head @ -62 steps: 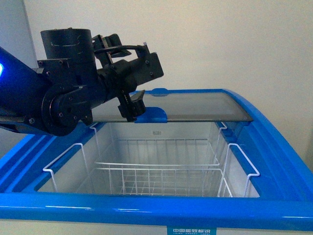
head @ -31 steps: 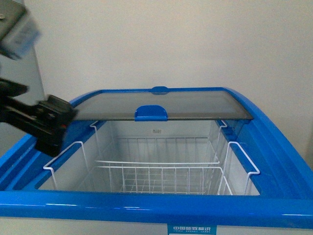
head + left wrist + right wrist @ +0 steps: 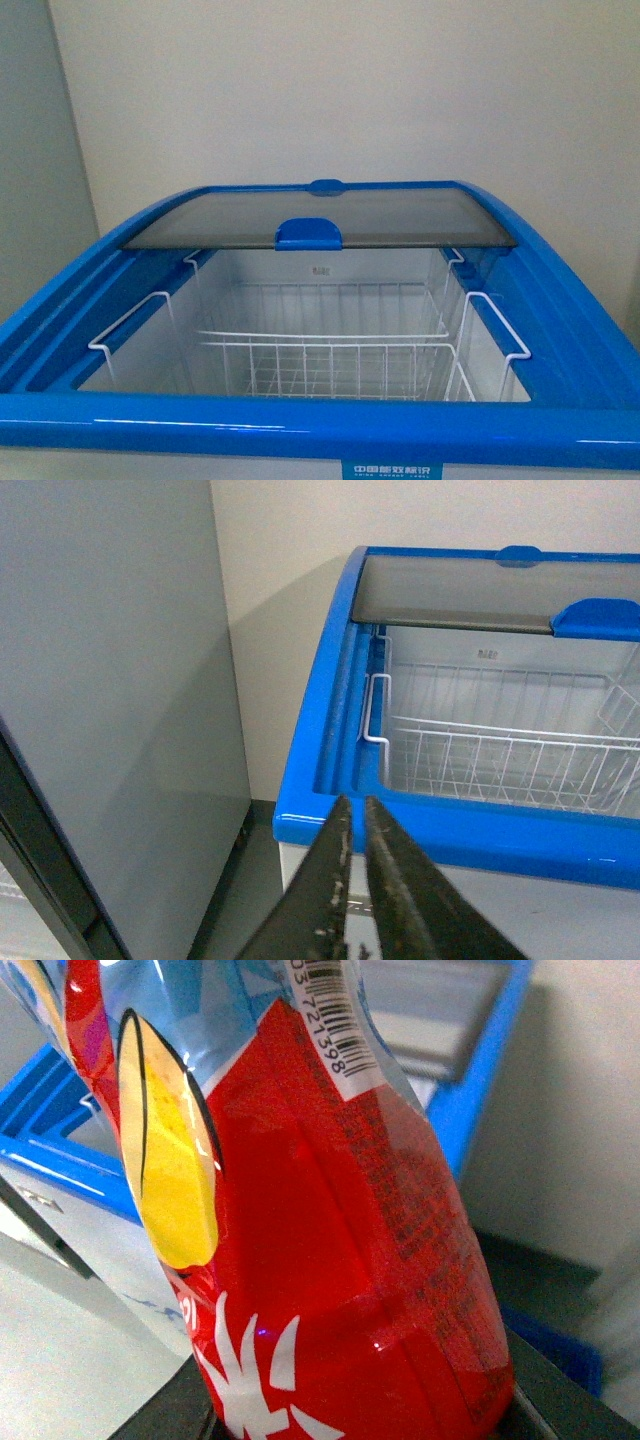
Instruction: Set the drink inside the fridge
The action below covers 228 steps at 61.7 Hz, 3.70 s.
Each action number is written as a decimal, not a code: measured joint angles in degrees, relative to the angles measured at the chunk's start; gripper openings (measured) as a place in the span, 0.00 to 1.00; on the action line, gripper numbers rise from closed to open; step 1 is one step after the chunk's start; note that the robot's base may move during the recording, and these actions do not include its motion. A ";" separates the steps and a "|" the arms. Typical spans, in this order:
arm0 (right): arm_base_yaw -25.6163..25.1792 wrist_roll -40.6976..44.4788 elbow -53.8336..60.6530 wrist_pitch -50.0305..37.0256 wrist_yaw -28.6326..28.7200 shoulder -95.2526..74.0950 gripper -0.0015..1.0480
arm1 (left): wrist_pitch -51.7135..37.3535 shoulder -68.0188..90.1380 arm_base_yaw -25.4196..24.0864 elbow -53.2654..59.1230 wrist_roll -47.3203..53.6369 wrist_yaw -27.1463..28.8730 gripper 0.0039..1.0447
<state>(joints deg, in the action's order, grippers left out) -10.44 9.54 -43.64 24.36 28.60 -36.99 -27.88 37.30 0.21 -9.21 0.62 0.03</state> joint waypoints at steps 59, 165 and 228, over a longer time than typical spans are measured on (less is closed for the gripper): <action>27.02 51.36 -31.12 -13.11 -25.53 -61.61 0.43 | 11.67 -21.20 -0.04 8.41 -0.33 -0.04 0.02; 30.10 47.30 -38.36 -41.90 -36.85 -91.78 0.57 | 27.89 -36.98 -0.04 8.39 -0.48 -0.04 0.20; 15.82 17.05 -29.38 -30.84 -37.05 -56.08 0.93 | 27.89 -36.98 -0.04 8.39 -0.46 -0.04 0.92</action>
<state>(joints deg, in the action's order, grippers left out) 5.39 26.59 -73.01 -6.48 -8.45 -93.08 0.01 0.32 0.16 -0.82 0.16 -0.01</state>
